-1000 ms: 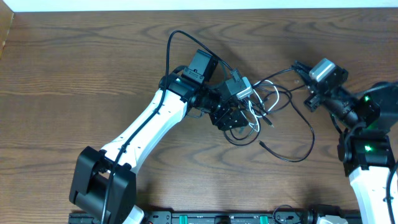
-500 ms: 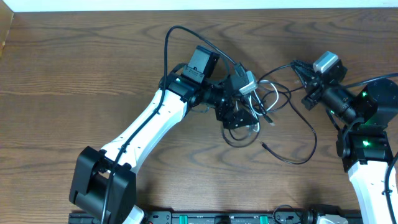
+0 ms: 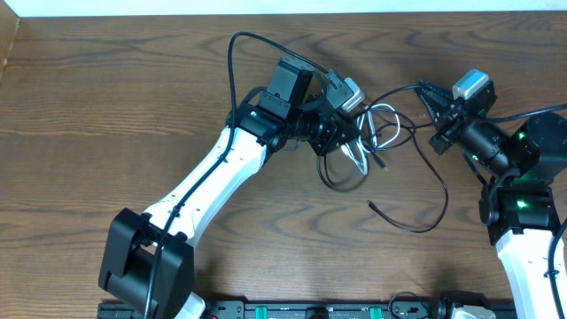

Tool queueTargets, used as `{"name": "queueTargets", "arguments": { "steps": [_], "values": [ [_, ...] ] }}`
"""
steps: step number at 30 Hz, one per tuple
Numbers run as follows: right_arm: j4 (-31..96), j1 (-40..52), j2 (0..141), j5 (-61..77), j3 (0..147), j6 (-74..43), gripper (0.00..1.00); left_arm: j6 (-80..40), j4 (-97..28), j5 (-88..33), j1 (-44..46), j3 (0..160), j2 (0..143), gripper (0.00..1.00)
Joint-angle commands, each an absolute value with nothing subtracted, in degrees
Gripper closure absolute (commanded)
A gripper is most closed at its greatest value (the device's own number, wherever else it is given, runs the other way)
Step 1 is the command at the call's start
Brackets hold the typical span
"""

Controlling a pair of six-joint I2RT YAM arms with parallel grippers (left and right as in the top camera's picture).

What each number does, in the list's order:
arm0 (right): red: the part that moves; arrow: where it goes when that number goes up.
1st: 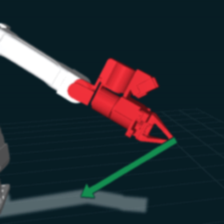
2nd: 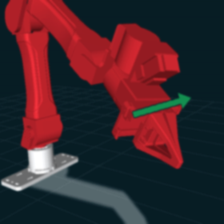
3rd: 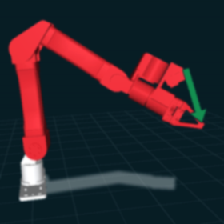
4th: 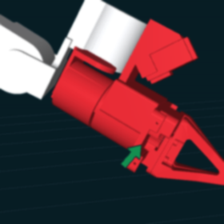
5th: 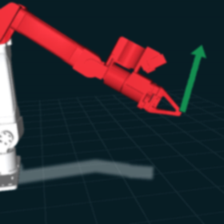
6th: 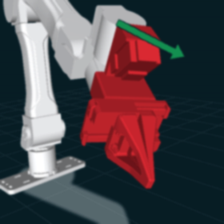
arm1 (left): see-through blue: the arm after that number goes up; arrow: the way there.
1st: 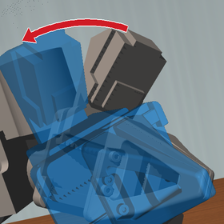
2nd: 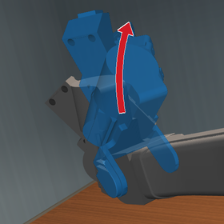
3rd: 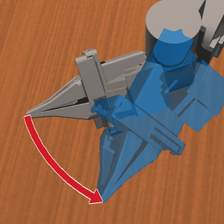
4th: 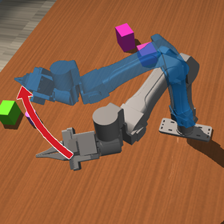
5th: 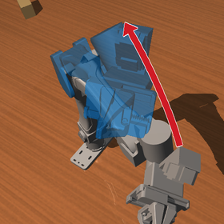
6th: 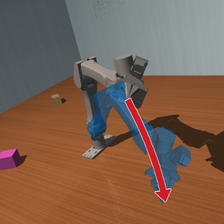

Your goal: Untangle cables

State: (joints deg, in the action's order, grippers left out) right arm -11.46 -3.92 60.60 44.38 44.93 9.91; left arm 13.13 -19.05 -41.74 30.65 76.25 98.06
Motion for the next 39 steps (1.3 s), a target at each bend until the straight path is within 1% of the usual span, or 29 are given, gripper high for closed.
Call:
{"name": "queueTargets", "arguments": {
  "steps": [1, 10, 14, 22, 29, 33, 36, 39],
  "values": [
    [-11.77, -4.1, 60.49, 45.43, 45.32, 8.14, 0.99, 12.1, -18.94, -40.16, 30.63, 76.34, 98.72, 0.92],
    [-11.7, -4.1, 60.49, 45.6, 45.32, 8.16, 0.99, 12.12, -19.11, -39.09, 30.61, 76.34, 98.72, 0.92],
    [-9.08, -4.34, 60.49, 41.93, 45.32, 10.52, 0.99, 12.08, -21.41, -30.44, 30.35, 76.34, 98.69, 0.92],
    [4.21, -6.81, 60.51, 28.21, 45.32, 20.32, 0.99, 11.84, -27.92, -12.64, 26.68, 76.36, 95.9, 0.92],
    [3.81, -13.1, 60.49, 26.48, 45.32, 20.86, 0.99, 11.75, -29.78, -0.62, 20.03, 76.34, 90.13, 0.92],
    [3.92, -17.72, 60.49, 26.46, 45.32, 20.91, 0.99, 10.92, -30.81, -0.12, 14.15, 76.34, 88.33, 0.92],
    [4.23, -20.1, 60.49, 27.83, 45.32, 20.93, 0.99, 7.4, -31.03, -1.39, 10.7, 76.34, 88.16, 0.93],
    [5.41, -20.69, 60.55, 33.21, 45.32, 22.68, 0.99, 7.68, -31.68, -10.87, 9.43, 76.34, 88.16, 0.92]
  ]
}}
